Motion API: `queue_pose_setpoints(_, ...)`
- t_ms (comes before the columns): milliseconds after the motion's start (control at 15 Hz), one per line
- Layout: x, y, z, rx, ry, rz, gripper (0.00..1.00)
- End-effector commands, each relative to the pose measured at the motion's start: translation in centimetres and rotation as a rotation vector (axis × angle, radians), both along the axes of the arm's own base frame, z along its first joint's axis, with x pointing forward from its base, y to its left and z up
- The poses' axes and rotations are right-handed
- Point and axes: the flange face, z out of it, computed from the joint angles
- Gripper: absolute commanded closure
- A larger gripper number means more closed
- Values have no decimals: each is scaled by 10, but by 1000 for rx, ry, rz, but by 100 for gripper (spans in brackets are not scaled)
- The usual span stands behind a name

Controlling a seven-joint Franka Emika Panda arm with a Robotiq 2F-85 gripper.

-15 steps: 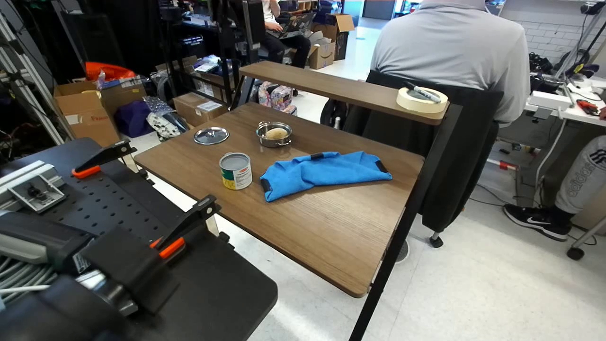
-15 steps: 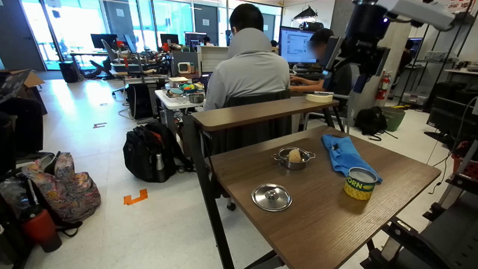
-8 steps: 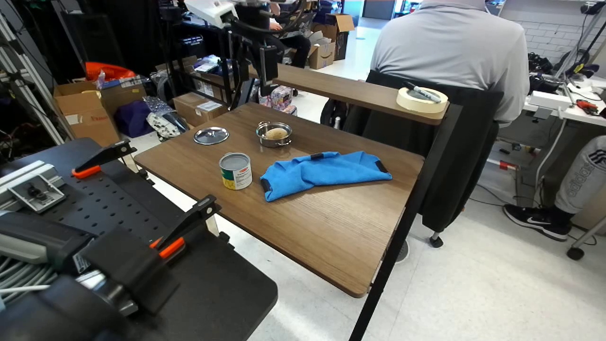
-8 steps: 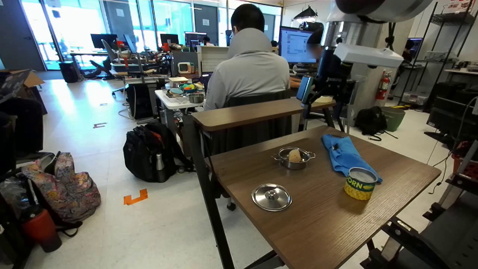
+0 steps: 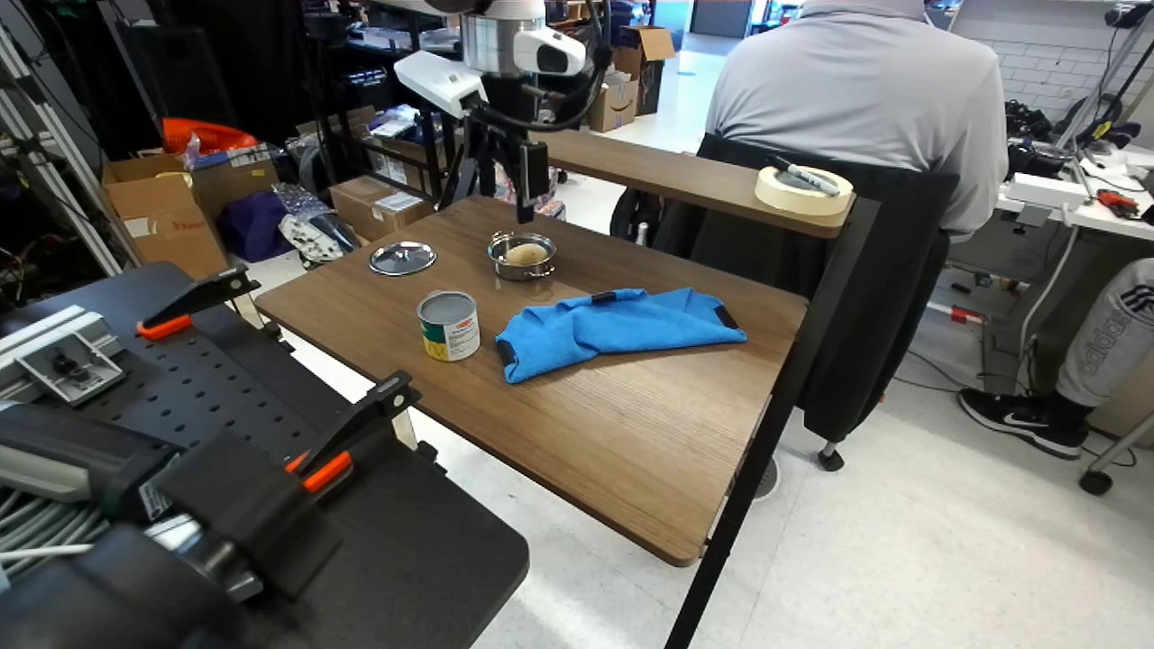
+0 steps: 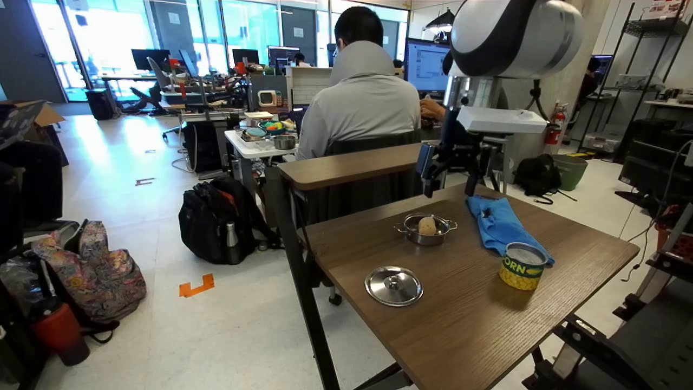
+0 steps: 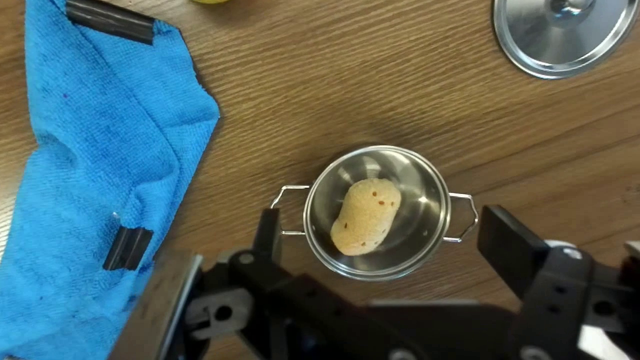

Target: Remove the brown plushy from the pot and put it on the table

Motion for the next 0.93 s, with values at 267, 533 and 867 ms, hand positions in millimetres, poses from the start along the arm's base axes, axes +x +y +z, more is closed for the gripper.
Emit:
queue_pose_setpoints(267,26,6,-35,-39,33,16,0)
queue_pose_setpoints(533,32,7,-50,-49,51,19,0)
queue_pose_setpoints(867,40,9,-58,-53,63,23,26)
